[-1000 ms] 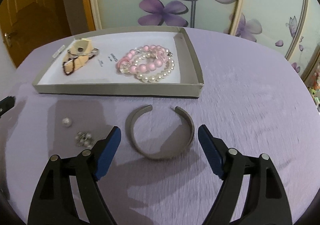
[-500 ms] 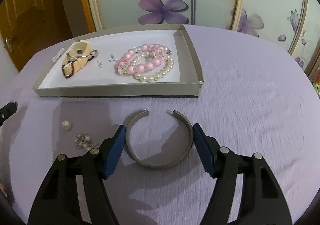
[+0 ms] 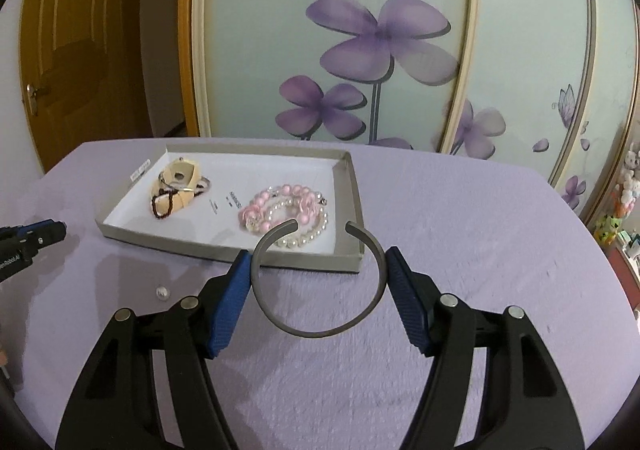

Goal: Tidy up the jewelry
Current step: 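Carry the ring with the left tool while the right tool carries the cuff to the tray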

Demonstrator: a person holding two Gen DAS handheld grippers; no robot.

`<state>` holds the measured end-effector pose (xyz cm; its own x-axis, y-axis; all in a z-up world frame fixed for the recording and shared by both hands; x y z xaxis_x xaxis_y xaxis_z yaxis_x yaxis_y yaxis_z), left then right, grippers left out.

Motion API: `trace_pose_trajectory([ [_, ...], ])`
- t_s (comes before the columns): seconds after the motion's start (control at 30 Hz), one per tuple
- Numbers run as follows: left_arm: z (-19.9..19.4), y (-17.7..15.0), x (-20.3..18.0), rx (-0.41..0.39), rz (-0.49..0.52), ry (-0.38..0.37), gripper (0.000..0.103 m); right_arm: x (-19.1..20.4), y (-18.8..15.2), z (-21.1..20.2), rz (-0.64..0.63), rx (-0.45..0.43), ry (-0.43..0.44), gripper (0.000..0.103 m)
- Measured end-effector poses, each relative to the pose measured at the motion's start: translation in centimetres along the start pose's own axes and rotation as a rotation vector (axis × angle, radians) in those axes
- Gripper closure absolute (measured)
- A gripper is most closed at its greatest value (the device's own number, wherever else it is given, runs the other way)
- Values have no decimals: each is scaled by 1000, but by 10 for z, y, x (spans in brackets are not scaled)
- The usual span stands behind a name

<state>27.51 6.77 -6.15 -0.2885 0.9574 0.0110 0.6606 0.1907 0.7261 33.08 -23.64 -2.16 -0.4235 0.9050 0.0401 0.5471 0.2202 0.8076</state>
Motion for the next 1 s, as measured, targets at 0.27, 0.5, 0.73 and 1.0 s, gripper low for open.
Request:
trace_pose_trajectory([
  [0.27, 0, 20, -19, -28, 22, -28, 82, 5, 2, -2, 2, -15, 28, 35],
  [0.5, 17, 49, -43, -57, 38, -58, 82, 8, 12, -7, -3, -52, 51, 35],
  [0.73, 51, 65, -62, -42, 62, -68, 82, 5, 15, 0, 12, -55, 72, 34],
  [1.0, 69, 67, -79, -30, 90, -85, 82, 4, 11, 10, 22, -37, 82, 34],
])
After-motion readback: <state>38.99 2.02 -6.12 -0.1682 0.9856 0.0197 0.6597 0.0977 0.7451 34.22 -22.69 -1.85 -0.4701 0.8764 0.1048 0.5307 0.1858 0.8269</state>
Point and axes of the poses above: each gripper's, at about its wrist camera, not at the fingertips, and z roughly the way its jaws point, x to its left, y to its top, the point moved 7 cm from there along z, roughly the way its jaws point, and after that the axes turned 9 degrees about y, right-handed, at the moved point
